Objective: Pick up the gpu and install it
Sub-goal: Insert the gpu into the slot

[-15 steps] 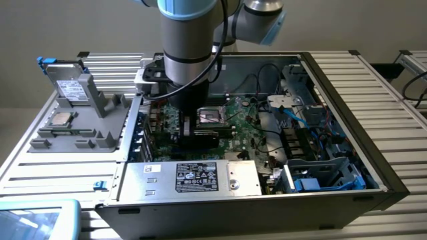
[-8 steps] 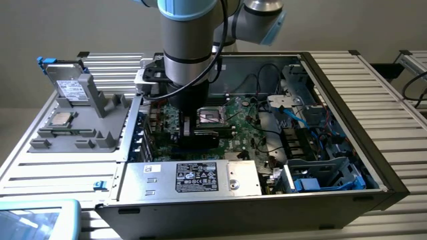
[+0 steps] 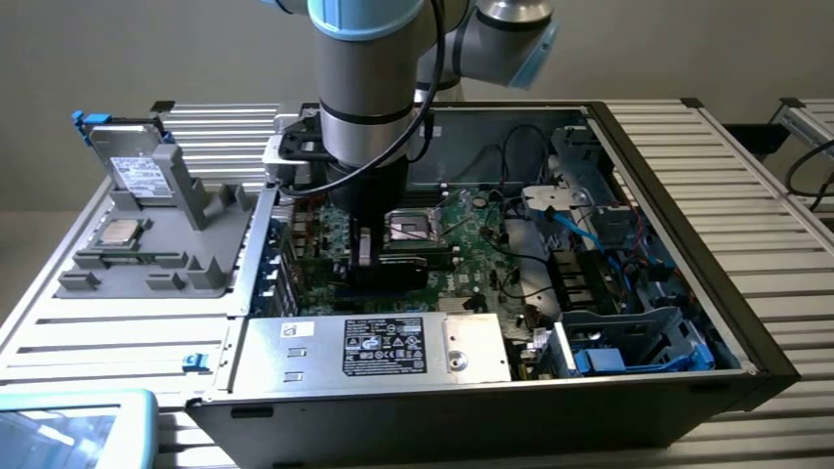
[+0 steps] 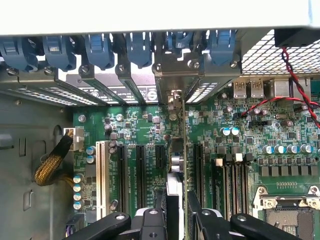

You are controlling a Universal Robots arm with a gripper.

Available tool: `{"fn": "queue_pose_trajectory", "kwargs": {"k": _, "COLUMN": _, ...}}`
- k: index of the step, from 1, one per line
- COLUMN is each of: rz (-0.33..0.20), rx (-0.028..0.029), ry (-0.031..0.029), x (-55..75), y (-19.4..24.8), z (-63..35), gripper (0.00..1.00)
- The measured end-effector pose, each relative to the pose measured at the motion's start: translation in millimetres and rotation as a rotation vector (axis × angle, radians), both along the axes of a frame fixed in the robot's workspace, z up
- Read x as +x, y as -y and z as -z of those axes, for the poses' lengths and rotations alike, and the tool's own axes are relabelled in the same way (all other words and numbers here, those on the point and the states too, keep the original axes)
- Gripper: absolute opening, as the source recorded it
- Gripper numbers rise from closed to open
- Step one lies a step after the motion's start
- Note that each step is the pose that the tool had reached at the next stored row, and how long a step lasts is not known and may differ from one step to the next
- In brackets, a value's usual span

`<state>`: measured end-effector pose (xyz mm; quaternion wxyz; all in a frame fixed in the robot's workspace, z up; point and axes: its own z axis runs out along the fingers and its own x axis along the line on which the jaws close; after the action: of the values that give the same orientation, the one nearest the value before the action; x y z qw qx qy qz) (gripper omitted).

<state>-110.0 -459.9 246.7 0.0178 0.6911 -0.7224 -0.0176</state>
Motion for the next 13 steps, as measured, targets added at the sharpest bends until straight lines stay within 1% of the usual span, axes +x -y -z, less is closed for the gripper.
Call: {"fn": "queue_pose_trajectory", "kwargs": {"k": 13, "rz": 0.0, "rx": 0.0, "ry": 0.0, "x": 0.0, "y": 0.0, "z": 0.0, "gripper": 0.27}}
